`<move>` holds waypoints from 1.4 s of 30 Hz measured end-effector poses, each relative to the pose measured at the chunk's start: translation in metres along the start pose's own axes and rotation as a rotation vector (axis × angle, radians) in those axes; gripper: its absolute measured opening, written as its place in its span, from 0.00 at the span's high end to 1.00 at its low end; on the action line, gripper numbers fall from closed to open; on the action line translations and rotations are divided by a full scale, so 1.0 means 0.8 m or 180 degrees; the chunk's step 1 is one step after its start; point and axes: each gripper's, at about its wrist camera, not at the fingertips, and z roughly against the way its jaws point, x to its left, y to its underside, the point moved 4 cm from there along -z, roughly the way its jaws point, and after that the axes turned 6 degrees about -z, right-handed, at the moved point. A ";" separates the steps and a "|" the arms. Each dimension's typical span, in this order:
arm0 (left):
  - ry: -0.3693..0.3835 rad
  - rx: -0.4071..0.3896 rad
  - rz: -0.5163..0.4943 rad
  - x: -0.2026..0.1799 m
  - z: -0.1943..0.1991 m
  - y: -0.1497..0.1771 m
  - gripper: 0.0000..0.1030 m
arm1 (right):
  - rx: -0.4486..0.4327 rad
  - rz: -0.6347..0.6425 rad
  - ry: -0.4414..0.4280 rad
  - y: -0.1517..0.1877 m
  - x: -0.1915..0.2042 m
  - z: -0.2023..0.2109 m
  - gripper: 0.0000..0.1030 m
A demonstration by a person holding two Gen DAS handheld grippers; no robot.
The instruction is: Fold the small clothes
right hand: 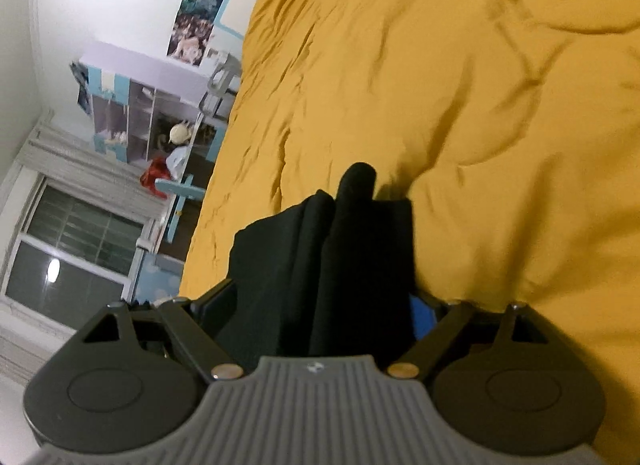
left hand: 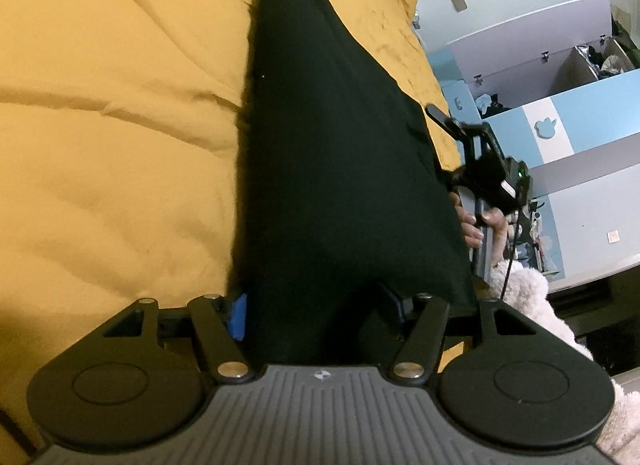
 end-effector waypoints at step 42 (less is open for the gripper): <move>-0.0202 -0.0257 -0.0196 -0.039 -0.009 0.001 0.65 | -0.0245 0.0472 0.0299 0.010 0.040 -0.028 0.76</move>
